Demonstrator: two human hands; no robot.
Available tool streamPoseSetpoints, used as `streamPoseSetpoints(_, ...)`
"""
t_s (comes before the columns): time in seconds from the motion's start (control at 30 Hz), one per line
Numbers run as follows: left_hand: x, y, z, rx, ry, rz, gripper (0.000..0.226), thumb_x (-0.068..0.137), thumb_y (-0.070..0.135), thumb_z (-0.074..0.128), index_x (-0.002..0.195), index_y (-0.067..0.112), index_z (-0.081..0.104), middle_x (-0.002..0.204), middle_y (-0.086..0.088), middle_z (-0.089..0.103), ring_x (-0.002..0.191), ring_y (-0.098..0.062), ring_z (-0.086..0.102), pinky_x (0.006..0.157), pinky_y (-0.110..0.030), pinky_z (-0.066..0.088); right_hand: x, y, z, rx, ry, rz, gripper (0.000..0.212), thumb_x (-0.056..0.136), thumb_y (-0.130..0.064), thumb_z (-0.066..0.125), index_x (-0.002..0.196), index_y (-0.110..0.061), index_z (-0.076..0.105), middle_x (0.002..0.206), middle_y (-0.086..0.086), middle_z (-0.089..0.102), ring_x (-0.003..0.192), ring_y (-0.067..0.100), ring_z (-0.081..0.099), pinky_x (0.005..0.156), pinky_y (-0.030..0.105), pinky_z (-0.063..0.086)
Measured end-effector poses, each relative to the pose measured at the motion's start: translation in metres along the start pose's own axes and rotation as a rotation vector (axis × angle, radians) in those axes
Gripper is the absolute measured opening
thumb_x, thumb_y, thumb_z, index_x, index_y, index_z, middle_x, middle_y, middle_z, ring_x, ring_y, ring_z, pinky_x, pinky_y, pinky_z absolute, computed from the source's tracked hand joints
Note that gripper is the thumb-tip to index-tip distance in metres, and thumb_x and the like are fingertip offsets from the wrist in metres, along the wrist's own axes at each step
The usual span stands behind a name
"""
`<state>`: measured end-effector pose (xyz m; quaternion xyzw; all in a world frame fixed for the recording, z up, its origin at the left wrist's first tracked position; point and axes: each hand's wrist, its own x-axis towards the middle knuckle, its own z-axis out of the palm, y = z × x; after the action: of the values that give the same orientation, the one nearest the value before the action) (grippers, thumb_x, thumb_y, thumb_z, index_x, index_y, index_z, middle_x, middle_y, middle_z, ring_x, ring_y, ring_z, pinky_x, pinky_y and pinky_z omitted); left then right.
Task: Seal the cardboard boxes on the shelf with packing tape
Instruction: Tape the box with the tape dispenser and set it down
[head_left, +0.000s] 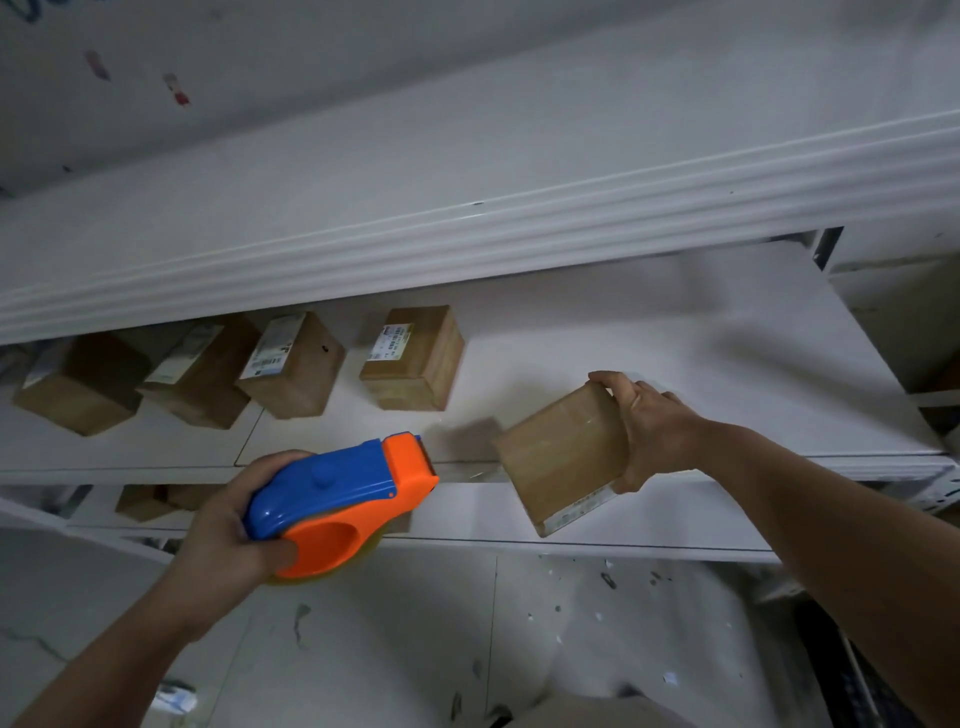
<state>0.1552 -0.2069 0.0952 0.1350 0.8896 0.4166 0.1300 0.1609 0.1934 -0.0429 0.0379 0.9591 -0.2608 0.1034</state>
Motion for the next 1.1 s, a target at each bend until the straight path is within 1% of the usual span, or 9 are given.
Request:
streamPoseSetpoints(0.1,0.006,-0.015,0.006,-0.003,-0.016,-0.021,0.078,0.048,0.005,0.066,0.098,0.064,0.057,0.105,0.026,0.061,0.09,0.003,0.061,0.066,-0.024,0.051,0.001,0.0,-0.001,-0.001,-0.002,-0.001,0.132,0.043,-0.041,0.089,0.145,-0.031,0.007,0.136,0.001,0.038,0.12,0.021,0.038,0.103,0.035,0.031)
streamPoseSetpoints(0.2,0.012,-0.028,0.01,0.034,-0.022,-0.024,0.087,0.059,-0.008,0.074,0.098,0.067,0.055,0.105,0.029,0.062,0.093,0.006,0.061,0.066,-0.023,0.053,0.001,0.0,-0.001,0.008,-0.003,0.01,0.132,0.041,-0.041,0.089,0.145,-0.032,0.007,0.136,0.002,0.038,0.12,0.022,0.039,0.102,0.034,0.032)
streamPoseSetpoints(0.3,0.017,-0.036,0.013,0.048,-0.034,-0.012,0.082,0.058,-0.001,0.074,0.103,0.064,0.055,0.106,0.025,0.063,0.095,0.003,0.062,0.072,-0.026,0.053,0.002,0.0,-0.001,0.012,-0.006,0.012,0.133,0.041,-0.04,0.09,0.145,-0.032,0.008,0.137,0.003,0.038,0.119,0.022,0.039,0.101,0.034,0.032)
streamPoseSetpoints(0.47,0.025,-0.046,0.017,0.113,-0.034,-0.029,0.097,0.067,-0.017,0.073,0.1,0.071,0.05,0.104,0.033,0.06,0.096,0.011,0.057,0.073,-0.021,0.048,0.002,-0.001,-0.003,0.011,-0.016,0.021,0.133,0.04,-0.041,0.09,0.145,-0.032,0.008,0.136,0.004,0.039,0.116,0.023,0.042,0.1,0.035,0.034)
streamPoseSetpoints(0.53,0.028,-0.049,0.019,0.142,-0.041,-0.031,0.092,0.067,-0.017,0.073,0.105,0.064,0.051,0.105,0.033,0.059,0.096,0.012,0.056,0.073,-0.02,0.047,0.002,-0.002,-0.004,0.011,-0.02,0.019,0.133,0.042,-0.04,0.091,0.145,-0.031,0.008,0.136,0.004,0.038,0.118,0.024,0.042,0.1,0.035,0.034)
streamPoseSetpoints(0.63,0.033,-0.054,0.025,0.169,-0.057,-0.053,0.076,0.067,-0.017,0.073,0.109,0.044,0.057,0.102,0.036,0.059,0.094,0.015,0.055,0.071,-0.018,0.046,0.002,-0.002,-0.005,0.011,-0.026,0.011,0.133,0.043,-0.04,0.092,0.146,-0.03,0.008,0.136,0.003,0.038,0.116,0.022,0.041,0.1,0.036,0.034)
streamPoseSetpoints(0.8,0.045,-0.06,0.036,0.248,-0.073,-0.041,0.072,0.069,-0.008,0.077,0.108,0.046,0.052,0.103,0.022,0.062,0.097,0.009,0.057,0.073,-0.013,0.045,0.001,-0.003,-0.006,0.018,-0.022,0.0,0.13,0.045,-0.038,0.092,0.145,-0.03,0.009,0.134,0.002,0.037,0.106,0.016,0.036,0.1,0.036,0.035)
streamPoseSetpoints(0.97,0.063,-0.063,0.057,0.345,-0.104,0.006,0.068,0.069,0.007,0.08,0.12,0.041,0.05,0.108,0.016,0.06,0.103,-0.004,0.057,0.084,-0.027,0.05,0.002,-0.004,-0.007,0.022,-0.045,0.007,0.133,0.043,-0.038,0.092,0.145,-0.031,0.008,0.136,0.002,0.036,0.108,0.015,0.035,0.099,0.037,0.039)
streamPoseSetpoints(1.1,0.076,-0.055,0.074,0.401,-0.104,0.063,0.061,0.07,0.018,0.081,0.122,0.034,0.053,0.102,0.009,0.062,0.096,-0.009,0.059,0.082,-0.03,0.051,0.0,-0.003,-0.005,0.033,-0.068,0.019,0.135,0.04,-0.04,0.091,0.143,-0.039,0.003,0.137,0.004,0.034,0.115,0.023,0.041,0.096,0.038,0.045)
